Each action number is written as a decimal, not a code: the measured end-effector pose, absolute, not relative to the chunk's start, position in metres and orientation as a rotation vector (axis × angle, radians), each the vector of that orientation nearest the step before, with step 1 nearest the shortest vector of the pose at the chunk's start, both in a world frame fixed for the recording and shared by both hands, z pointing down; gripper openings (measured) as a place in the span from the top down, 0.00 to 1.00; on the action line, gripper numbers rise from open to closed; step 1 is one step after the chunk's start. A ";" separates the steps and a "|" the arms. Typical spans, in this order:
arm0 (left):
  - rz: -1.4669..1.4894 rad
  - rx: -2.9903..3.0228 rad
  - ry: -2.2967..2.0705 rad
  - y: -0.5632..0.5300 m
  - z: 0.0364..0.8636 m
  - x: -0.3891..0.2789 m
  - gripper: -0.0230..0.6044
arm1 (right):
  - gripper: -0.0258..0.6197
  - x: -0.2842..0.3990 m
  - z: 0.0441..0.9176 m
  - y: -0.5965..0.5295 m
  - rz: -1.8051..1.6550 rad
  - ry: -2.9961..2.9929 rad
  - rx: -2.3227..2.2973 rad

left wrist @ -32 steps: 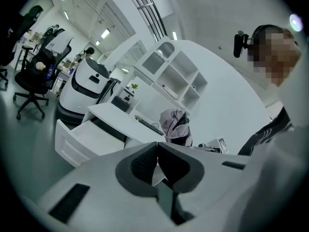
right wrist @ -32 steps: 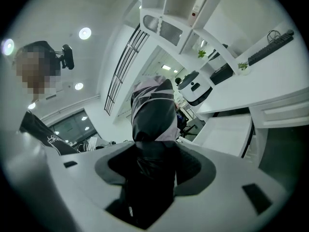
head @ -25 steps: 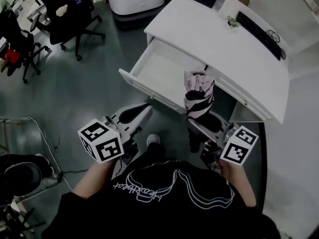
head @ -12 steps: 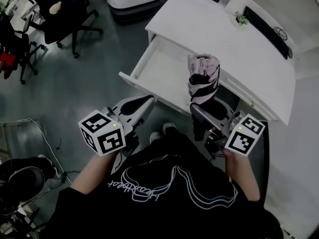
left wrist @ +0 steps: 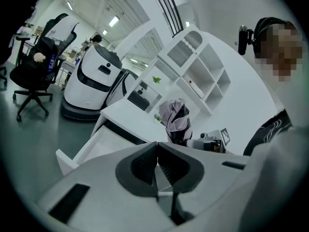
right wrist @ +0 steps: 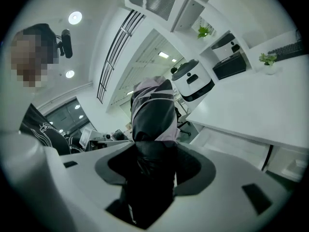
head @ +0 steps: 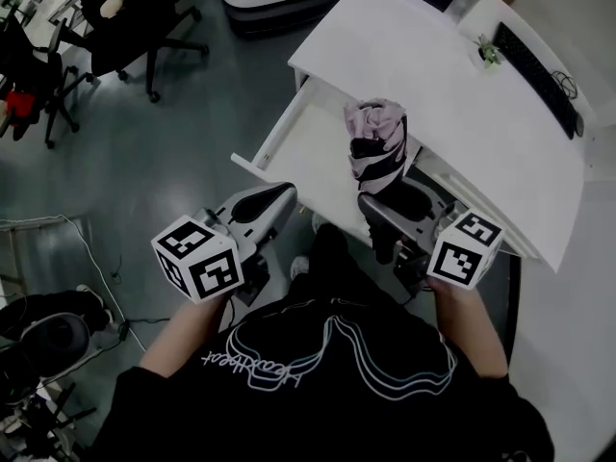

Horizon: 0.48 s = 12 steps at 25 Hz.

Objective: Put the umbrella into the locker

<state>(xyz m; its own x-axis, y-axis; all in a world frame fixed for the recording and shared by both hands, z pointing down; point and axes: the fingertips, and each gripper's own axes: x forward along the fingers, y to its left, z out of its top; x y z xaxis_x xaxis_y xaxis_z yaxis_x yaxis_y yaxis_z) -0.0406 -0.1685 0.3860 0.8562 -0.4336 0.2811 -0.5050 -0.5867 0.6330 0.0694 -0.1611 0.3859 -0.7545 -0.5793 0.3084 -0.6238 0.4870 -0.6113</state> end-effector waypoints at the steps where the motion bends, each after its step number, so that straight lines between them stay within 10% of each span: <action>1: 0.122 2.272 -0.687 -0.174 0.388 -0.040 0.95 | 0.59 0.069 0.390 -0.167 1.125 -2.645 1.058; 12: 0.107 2.178 -0.762 -0.213 0.410 -0.041 0.95 | 0.59 0.064 0.449 -0.221 1.055 -2.502 0.870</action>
<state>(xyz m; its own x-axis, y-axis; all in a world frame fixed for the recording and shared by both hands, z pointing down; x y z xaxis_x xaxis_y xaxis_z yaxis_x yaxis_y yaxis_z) -0.0408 -0.2130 0.4104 0.8143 -0.4864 0.3169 -0.5547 -0.4912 0.6715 0.0644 -0.2213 0.4489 -0.7758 -0.4187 0.4721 -0.6303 0.5497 -0.5483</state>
